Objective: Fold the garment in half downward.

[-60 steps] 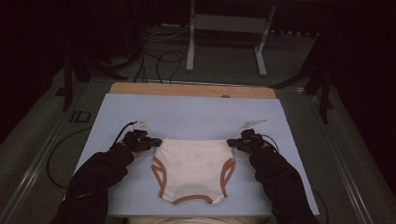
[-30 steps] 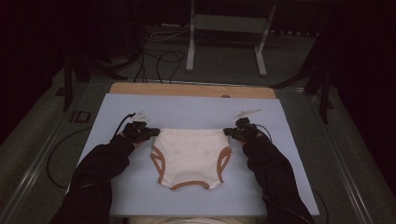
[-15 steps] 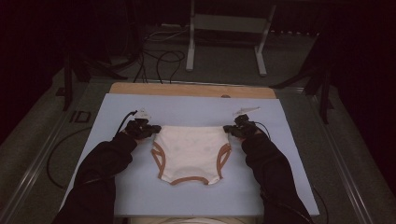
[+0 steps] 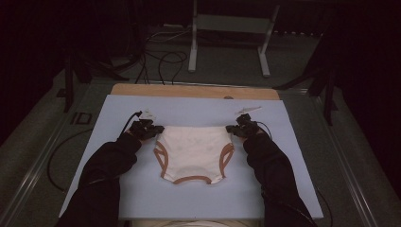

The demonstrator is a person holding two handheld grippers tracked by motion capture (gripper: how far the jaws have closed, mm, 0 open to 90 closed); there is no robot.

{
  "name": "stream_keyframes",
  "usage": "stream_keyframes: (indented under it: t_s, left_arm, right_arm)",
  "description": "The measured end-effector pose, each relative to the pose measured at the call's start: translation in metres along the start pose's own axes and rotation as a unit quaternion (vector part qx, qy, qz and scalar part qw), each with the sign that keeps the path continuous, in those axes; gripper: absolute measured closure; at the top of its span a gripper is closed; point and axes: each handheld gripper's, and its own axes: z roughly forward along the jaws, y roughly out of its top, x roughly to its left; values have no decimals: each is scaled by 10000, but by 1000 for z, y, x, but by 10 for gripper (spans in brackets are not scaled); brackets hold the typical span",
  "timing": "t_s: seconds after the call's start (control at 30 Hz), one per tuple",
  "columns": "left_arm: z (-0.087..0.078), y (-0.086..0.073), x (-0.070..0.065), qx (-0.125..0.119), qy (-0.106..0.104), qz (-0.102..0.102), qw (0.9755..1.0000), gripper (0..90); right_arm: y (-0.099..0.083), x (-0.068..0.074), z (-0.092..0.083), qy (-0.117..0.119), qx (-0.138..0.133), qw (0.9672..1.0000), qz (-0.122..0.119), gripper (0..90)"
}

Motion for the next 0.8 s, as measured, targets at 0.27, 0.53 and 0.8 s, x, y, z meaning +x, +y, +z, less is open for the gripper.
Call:
stream_keyframes:
  t_s: [0.27,0.53,0.8]
  left_arm:
    - [3,1,-1,10,90,-51,9999,838]
    - [1,5,-1,62,76,-82,9999,816]
    - [-2,6,1,-20,26,-239,9997,574]
  right_arm:
    - [1,-1,1,-34,5,10000,10,880]
    - [2,-1,1,-25,22,10000,-21,873]
    - [5,-3,-3,64,-78,9999,91,521]
